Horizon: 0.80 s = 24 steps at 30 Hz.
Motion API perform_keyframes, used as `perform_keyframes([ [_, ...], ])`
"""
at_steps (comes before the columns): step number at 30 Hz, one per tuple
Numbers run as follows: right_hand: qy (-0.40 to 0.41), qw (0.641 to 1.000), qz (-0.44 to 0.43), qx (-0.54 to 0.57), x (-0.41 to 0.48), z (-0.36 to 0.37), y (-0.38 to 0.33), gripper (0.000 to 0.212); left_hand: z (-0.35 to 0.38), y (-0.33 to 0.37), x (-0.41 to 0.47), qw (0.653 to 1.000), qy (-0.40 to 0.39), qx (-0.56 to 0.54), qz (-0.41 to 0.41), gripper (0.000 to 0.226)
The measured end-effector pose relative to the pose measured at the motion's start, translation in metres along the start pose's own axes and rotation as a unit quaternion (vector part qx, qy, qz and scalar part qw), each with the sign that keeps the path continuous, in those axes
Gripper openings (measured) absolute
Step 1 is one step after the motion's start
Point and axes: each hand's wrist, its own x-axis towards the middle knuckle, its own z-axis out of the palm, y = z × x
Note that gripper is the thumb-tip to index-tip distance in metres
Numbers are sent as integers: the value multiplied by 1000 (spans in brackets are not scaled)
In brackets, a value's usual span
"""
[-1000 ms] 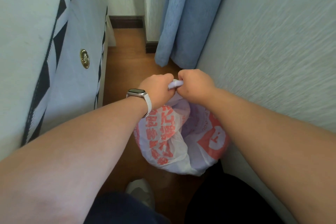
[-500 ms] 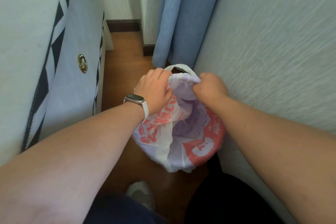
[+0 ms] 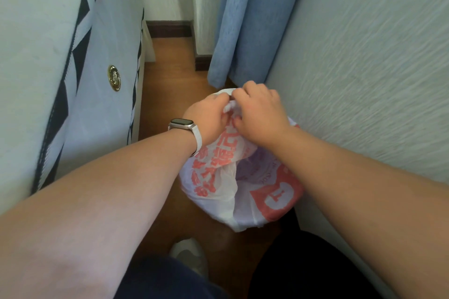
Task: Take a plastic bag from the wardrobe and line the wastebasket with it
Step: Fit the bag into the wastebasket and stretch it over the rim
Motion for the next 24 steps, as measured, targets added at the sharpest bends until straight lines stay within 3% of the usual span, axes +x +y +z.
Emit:
perform_keyframes([
  [3,-64,997,-4,47,6,-4,-5,19,-4,4,1,1000,-30,-6,-8,13],
  [11,-127,983,114,67,8,-1,10,20,-2,4,3,999,-39,12,-19,15],
  [17,-112,960,237,99,2,0,33,9,-2,-6,-2,999,-8,-2,-44,18],
  [24,-101,934,321,123,-2,3,45,25,0,-9,0,996,-1,-14,-84,17],
])
